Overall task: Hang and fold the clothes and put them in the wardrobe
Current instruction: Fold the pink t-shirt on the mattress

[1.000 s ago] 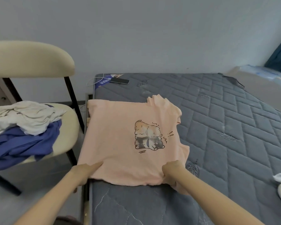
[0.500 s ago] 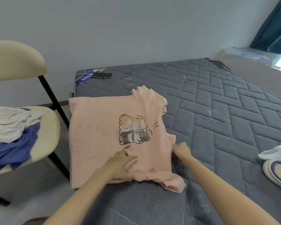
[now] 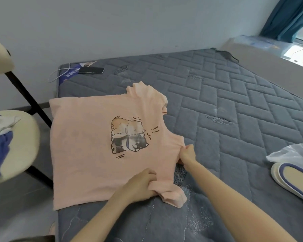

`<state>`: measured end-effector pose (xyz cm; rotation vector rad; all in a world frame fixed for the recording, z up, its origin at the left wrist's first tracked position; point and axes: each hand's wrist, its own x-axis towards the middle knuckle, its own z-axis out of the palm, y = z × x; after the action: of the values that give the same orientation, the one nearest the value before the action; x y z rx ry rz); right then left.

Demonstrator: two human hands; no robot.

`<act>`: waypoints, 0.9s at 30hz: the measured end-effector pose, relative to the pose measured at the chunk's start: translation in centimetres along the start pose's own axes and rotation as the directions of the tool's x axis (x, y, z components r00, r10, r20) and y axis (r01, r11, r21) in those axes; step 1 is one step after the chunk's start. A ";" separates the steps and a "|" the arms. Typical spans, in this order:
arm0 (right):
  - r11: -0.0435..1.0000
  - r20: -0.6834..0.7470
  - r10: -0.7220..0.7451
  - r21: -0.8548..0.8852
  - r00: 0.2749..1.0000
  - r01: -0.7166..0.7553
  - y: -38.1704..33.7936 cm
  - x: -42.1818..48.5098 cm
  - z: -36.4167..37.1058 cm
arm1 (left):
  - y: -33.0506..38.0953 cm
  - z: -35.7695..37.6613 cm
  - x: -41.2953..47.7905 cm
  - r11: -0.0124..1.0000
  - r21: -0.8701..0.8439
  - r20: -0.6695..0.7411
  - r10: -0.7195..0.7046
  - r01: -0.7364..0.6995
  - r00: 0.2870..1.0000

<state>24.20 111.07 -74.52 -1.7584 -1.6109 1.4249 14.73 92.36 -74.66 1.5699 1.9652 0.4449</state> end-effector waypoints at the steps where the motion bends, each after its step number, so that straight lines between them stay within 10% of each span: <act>1: 1.000 -0.061 -0.009 0.001 0.998 0.009 0.3 -0.1 -0.4 | 0.0 -0.3 -0.1 0.999 -0.052 -0.006 -0.018 0.018 1.000; 7: 0.982 -0.126 -0.113 -0.166 0.986 0.092 3.0 -0.2 -1.4 | -0.2 -1.5 -0.7 0.986 -0.156 0.040 -0.059 0.065 0.997; 14: 0.986 0.335 0.107 0.088 0.936 -0.144 1.3 -0.9 -3.0 | 0.1 -1.4 -0.9 0.973 -0.194 -0.014 -0.130 0.124 0.991; 19: 0.970 0.270 0.046 0.217 0.962 -0.108 2.7 -1.5 -2.7 | 0.2 -1.5 -1.5 0.933 -0.340 -0.001 -0.124 0.117 0.992; 27: 0.989 0.324 0.051 -0.145 0.945 -0.004 2.6 -2.2 -4.0 | -1.4 0.0 -2.9 0.972 -0.197 0.121 -0.102 0.125 0.987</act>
<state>29.20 109.75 -73.96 -1.6927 -1.9031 1.7277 14.05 89.19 -74.76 1.3189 1.8511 0.4860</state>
